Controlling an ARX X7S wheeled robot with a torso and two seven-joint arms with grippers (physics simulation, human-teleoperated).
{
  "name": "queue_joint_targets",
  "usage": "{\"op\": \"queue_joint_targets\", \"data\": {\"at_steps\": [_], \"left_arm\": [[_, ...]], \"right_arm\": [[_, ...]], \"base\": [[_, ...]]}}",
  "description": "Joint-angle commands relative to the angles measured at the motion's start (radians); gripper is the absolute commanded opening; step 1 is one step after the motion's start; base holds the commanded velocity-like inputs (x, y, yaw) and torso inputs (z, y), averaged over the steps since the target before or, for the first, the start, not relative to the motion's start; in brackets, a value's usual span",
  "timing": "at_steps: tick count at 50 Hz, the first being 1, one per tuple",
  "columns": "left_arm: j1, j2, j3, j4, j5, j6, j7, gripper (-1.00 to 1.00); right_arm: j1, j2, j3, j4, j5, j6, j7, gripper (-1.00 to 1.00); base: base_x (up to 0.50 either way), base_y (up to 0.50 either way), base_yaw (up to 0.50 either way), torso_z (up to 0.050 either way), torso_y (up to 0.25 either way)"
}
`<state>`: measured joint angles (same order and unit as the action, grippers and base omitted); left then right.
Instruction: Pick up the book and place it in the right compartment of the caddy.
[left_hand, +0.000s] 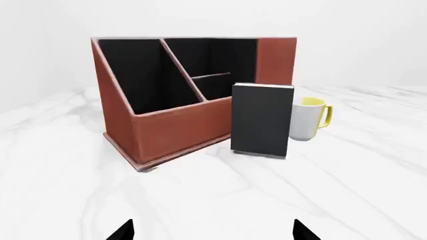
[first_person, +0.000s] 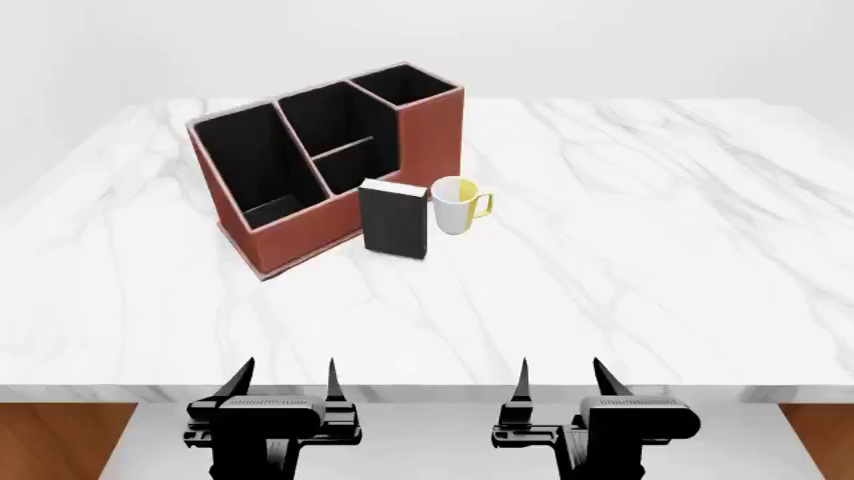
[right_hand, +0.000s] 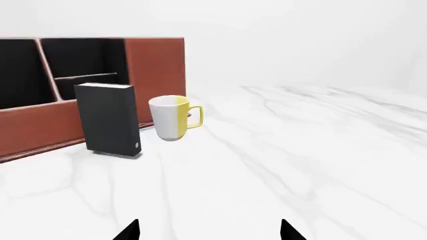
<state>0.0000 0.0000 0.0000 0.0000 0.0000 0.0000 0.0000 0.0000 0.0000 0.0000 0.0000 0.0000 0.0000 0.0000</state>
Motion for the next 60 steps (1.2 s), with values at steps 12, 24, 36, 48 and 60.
{"op": "queue_joint_targets", "data": {"at_steps": [12,24,36,48,60], "left_arm": [[-0.01,-0.049,0.045,0.003,-0.044,-0.021,-0.066,1.0],[0.055,-0.093,0.029,0.286,-0.079,-0.092,-0.1,1.0],[0.155,-0.135,-0.018,0.67,-0.165,-0.226,-0.127,1.0],[0.196,-0.163,-0.029,0.801,-0.213,-0.284,-0.14,1.0],[0.198,-0.174,-0.031,0.814,-0.228,-0.287,-0.154,1.0]], "right_arm": [[-0.004,0.049,-0.064,-0.02,0.047,0.024,0.047,1.0],[-0.078,0.102,-0.066,-0.298,0.071,0.1,0.063,1.0],[-0.161,0.138,-0.039,-0.641,0.108,0.226,0.103,1.0],[-0.192,0.157,-0.029,-0.759,0.135,0.268,0.123,1.0],[-0.198,0.172,-0.039,-0.798,0.15,0.292,0.133,1.0]], "base": [[0.0,0.0,0.0,0.0,0.0],[0.0,0.0,0.0,0.0,0.0],[0.0,0.0,0.0,0.0,0.0],[0.0,0.0,0.0,0.0,0.0],[0.0,0.0,0.0,0.0,0.0]]}}
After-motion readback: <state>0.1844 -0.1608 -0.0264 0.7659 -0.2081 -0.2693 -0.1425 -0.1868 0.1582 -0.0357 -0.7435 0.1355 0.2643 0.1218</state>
